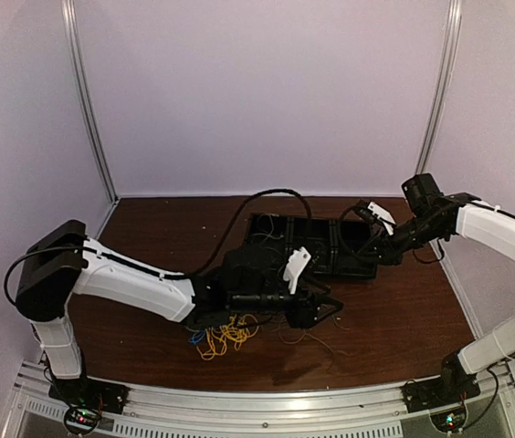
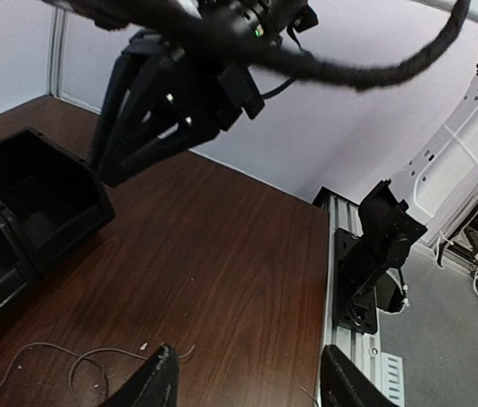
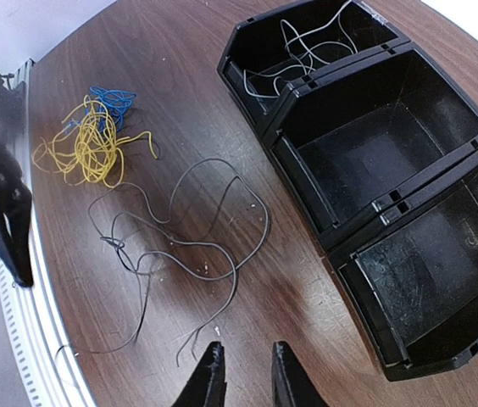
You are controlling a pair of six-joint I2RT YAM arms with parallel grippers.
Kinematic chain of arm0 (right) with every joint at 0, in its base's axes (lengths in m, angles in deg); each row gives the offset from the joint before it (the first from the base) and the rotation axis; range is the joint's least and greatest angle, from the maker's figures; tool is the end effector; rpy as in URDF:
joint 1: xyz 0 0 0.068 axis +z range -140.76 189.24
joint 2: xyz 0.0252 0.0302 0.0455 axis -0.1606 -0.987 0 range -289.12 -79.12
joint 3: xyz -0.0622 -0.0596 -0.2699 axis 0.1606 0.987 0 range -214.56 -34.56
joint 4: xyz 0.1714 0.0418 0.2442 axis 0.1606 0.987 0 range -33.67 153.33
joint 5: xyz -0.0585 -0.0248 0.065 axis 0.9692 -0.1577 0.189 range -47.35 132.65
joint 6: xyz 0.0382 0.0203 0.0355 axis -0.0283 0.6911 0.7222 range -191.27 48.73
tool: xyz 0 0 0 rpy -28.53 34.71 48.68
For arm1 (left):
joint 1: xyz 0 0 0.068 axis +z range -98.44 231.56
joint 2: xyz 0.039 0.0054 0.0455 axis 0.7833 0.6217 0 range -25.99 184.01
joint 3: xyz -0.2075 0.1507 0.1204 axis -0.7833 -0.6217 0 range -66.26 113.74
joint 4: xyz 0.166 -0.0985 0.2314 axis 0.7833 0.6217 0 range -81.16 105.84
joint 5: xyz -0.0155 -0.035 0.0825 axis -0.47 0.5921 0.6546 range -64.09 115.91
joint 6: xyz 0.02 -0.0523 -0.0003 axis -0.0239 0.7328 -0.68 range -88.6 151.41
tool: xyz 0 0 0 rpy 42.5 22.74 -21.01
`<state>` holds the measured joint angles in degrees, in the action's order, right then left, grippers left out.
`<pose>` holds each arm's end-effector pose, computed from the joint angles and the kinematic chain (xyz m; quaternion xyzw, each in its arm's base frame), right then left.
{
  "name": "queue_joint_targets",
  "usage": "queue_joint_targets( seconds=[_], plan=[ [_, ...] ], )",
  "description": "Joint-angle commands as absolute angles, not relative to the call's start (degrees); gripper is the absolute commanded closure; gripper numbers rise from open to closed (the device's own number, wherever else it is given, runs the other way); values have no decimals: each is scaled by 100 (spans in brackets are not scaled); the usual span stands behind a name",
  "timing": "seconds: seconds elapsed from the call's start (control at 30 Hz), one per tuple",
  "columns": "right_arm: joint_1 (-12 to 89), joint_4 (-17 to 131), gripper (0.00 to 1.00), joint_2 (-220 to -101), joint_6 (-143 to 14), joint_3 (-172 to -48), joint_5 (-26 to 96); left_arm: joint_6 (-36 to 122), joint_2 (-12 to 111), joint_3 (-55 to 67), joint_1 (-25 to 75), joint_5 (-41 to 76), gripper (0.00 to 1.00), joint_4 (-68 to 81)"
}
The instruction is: Untangle the cables
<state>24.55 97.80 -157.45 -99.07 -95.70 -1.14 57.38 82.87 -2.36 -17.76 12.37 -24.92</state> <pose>0.2913 0.1074 0.2681 -0.4219 0.7939 0.3297 0.2882 0.1553 -0.4372 0.1914 0.3529 0.6854 -0.5272 0.3574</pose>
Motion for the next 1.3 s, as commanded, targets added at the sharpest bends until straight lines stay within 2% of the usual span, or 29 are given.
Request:
queue_joint_targets(
  seconds=[0.0, 0.1, 0.3, 0.37, 0.47, 0.63, 0.83, 1.27],
  plan=[
    [2569, 9981, 79, -15867, -10413, -9377, -13, 5246, 7344, -449, -1707, 2051, 42, -1298],
    [2899, 10172, 78, -16093, -10691, -9345, -173, 5378, 7061, -811, -1631, 2251, 43, -928],
    [3713, 10219, 76, -16215, -11393, -9121, -354, 6138, 6843, -1799, -1514, 1849, 62, -1439],
    [4085, 9959, 73, -16161, -11524, -8909, -175, 6512, 6706, -2260, -1510, 1800, 63, -1906],
    [4533, 9519, 72, -16180, -11673, -8698, 219, 7023, 6415, -2898, -1482, 2135, 56, -2278],
    [5143, 9164, 71, -16736, -11836, -8844, 702, 7468, 5782, -3338, -1475, 3367, 43, -2019],
    [5668, 8770, 67, -17329, -11856, -8939, 1058, 7862, 4937, -3817, -1471, 4217, 41, -2076],
    [5996, 8400, 64, -17902, -11435, -9247, 1404, 7819, 4393, -3945, -1474, 4348, 42, -1954]
  ],
)
